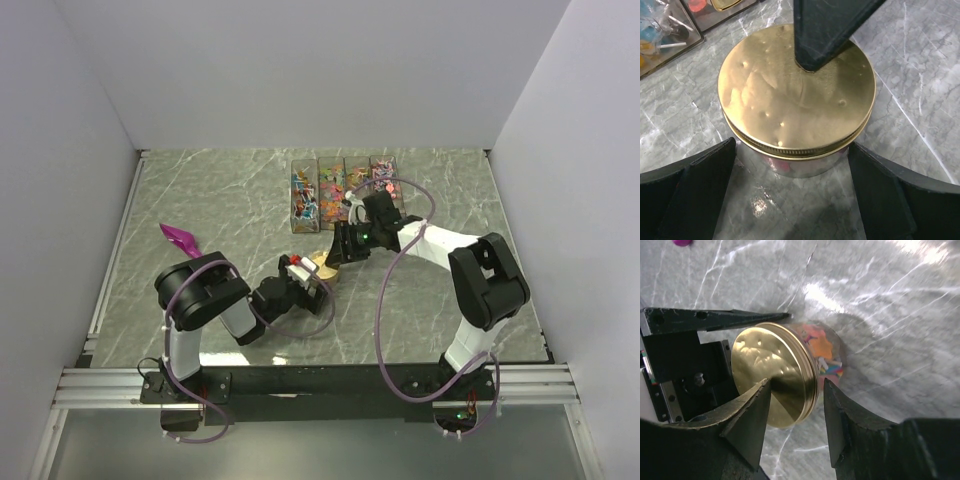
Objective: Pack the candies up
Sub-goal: Screw the bottle lid onto the packing bottle.
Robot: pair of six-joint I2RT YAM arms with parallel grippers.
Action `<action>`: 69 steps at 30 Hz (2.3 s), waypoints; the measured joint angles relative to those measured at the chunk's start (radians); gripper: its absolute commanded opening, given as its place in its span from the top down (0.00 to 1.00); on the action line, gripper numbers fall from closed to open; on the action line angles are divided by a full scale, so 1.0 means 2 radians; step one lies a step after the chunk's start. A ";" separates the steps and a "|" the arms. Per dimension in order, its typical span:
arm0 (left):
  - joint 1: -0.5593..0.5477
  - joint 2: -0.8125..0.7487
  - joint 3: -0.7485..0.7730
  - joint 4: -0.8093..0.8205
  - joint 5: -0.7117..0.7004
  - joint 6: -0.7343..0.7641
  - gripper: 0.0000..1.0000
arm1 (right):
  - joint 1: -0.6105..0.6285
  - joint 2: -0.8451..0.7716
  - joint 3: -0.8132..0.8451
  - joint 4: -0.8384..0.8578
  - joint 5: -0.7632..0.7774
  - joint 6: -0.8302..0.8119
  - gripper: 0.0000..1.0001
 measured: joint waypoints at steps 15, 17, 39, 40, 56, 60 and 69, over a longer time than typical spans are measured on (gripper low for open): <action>-0.004 0.013 -0.024 0.049 -0.007 0.009 0.01 | 0.000 -0.008 -0.015 0.003 -0.013 0.025 0.47; -0.004 0.013 -0.024 0.050 -0.006 0.011 0.01 | 0.000 -0.008 -0.016 0.003 -0.013 0.026 0.42; 0.013 0.010 -0.015 0.036 0.025 0.011 0.00 | -0.003 -0.018 -0.005 -0.029 0.014 0.005 0.19; 0.013 0.010 -0.013 0.033 0.029 0.010 0.01 | -0.004 -0.018 -0.002 -0.030 0.014 0.003 0.18; 0.017 0.010 0.012 0.005 0.052 0.012 0.01 | -0.010 -0.019 0.024 -0.052 0.022 -0.017 0.15; 0.025 0.010 0.014 0.003 0.056 0.011 0.00 | -0.010 -0.019 0.038 -0.061 0.023 -0.020 0.15; 0.032 0.012 0.023 -0.004 0.079 0.010 0.01 | -0.010 -0.012 0.080 -0.074 0.020 -0.030 0.24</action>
